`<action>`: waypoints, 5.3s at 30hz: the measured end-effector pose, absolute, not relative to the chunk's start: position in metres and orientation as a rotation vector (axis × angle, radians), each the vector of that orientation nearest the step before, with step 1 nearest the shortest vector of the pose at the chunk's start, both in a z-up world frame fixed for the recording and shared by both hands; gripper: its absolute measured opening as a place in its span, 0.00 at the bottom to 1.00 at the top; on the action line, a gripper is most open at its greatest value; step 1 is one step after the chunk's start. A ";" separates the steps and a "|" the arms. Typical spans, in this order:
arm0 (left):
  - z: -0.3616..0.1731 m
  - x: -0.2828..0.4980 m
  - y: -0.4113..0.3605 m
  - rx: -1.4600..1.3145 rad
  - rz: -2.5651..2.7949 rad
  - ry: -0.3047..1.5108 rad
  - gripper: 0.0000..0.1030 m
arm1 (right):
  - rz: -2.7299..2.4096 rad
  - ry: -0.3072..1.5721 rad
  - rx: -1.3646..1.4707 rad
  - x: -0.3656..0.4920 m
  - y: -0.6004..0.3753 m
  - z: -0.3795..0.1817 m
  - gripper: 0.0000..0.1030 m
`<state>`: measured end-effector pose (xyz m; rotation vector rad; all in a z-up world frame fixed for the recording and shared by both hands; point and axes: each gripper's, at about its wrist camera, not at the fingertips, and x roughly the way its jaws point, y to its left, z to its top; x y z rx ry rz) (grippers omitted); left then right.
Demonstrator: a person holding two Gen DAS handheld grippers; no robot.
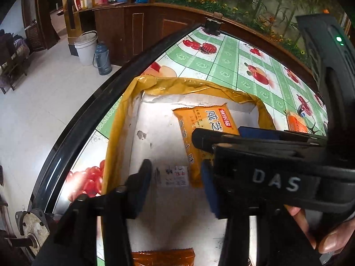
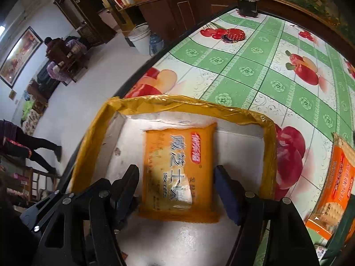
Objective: Organize snacks
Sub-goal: 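Place the biscuit packet in the tray with the right gripper while the left places a milk carton, then grasp the silver foil packet with the left gripper, then grasp a white milk carton with the right gripper while the left holds the foil packet, then carry the foil packet and milk carton into the tray and open both grippers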
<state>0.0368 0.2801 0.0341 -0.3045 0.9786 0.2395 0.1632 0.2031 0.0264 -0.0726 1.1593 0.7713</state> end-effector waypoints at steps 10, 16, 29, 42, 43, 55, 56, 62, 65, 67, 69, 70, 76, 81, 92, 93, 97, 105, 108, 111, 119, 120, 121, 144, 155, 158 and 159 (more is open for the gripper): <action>0.057 0.007 0.271 -0.316 0.232 0.893 0.56 | 0.839 1.089 0.030 0.139 0.143 0.054 0.72; 0.087 -0.027 0.234 -0.302 0.148 0.775 0.59 | 0.928 1.024 0.131 0.096 0.057 0.072 0.72; 0.072 -0.073 0.094 -0.191 -0.124 0.738 0.64 | 0.722 0.843 0.340 0.037 -0.161 0.051 0.72; 0.028 0.022 0.032 -0.004 -0.017 0.939 0.73 | 0.751 0.918 0.397 0.040 -0.166 0.038 0.68; 0.024 0.027 0.031 0.005 -0.001 0.948 0.73 | 0.750 0.929 0.405 0.041 -0.167 0.037 0.65; 0.014 0.006 0.038 -0.085 -0.048 0.912 0.58 | 0.755 0.944 0.266 0.035 -0.145 0.029 0.40; 0.017 -0.002 0.038 -0.082 -0.055 0.897 0.58 | 0.754 0.944 0.243 0.035 -0.141 0.027 0.40; 0.022 -0.042 0.037 -0.103 -0.105 0.863 0.58 | 0.711 0.949 0.135 0.038 -0.123 0.012 0.40; 0.020 -0.054 0.038 -0.121 -0.120 0.845 0.58 | 0.726 0.950 0.120 0.040 -0.119 0.009 0.40; 0.025 -0.058 0.041 -0.132 -0.114 0.806 0.58 | 0.719 0.945 0.090 0.039 -0.114 0.006 0.40; 0.020 -0.055 0.041 -0.133 -0.122 0.832 0.58 | 0.705 0.943 0.041 0.038 -0.107 0.002 0.40; 0.020 -0.054 0.042 -0.141 -0.122 0.835 0.58 | 0.694 0.947 0.018 0.038 -0.104 -0.001 0.40; 0.018 -0.053 0.048 -0.183 -0.139 0.838 0.58 | 0.664 0.920 -0.049 0.031 -0.100 -0.002 0.20; 0.018 -0.053 0.048 -0.179 -0.142 0.839 0.58 | 0.698 0.924 -0.004 0.026 -0.101 0.002 0.20; 0.018 -0.053 0.049 -0.181 -0.139 0.836 0.58 | 0.700 0.963 0.106 0.033 -0.113 0.003 0.20; 0.019 -0.053 0.050 -0.183 -0.138 0.834 0.58 | 0.700 0.962 0.111 0.033 -0.113 0.003 0.20; 0.020 -0.053 0.050 -0.181 -0.134 0.832 0.58 | 0.703 0.963 0.132 0.033 -0.116 0.005 0.20; 0.023 -0.057 0.052 -0.190 -0.120 0.811 0.58 | 0.710 0.971 0.182 0.035 -0.123 0.007 0.20; 0.024 -0.058 0.052 -0.190 -0.112 0.804 0.58 | 0.715 0.972 0.190 0.035 -0.124 0.008 0.20; 0.024 -0.060 0.052 -0.191 -0.109 0.796 0.58 | 0.715 0.966 0.195 0.034 -0.125 0.009 0.20; 0.026 -0.063 0.052 -0.190 -0.097 0.785 0.58 | 0.716 0.960 0.187 0.032 -0.125 0.010 0.20; 0.026 -0.063 0.052 -0.192 -0.096 0.784 0.58 | 0.716 0.960 0.187 0.032 -0.125 0.010 0.20; 0.026 -0.063 0.052 -0.193 -0.095 0.782 0.58 | 0.716 0.960 0.187 0.032 -0.125 0.010 0.20; 0.077 -0.090 0.132 -0.233 0.096 0.598 0.58 | 0.792 0.879 0.148 0.009 -0.076 0.036 0.21; 0.041 -0.092 0.204 -0.346 0.276 0.648 0.58 | 0.876 0.829 0.078 0.007 0.012 0.059 0.21; 0.036 -0.090 0.203 -0.342 0.282 0.656 0.58 | 0.890 0.855 0.090 0.016 0.037 0.056 0.21; 0.036 -0.090 0.205 -0.349 0.278 0.655 0.58 | 0.896 0.859 0.088 0.018 0.045 0.056 0.21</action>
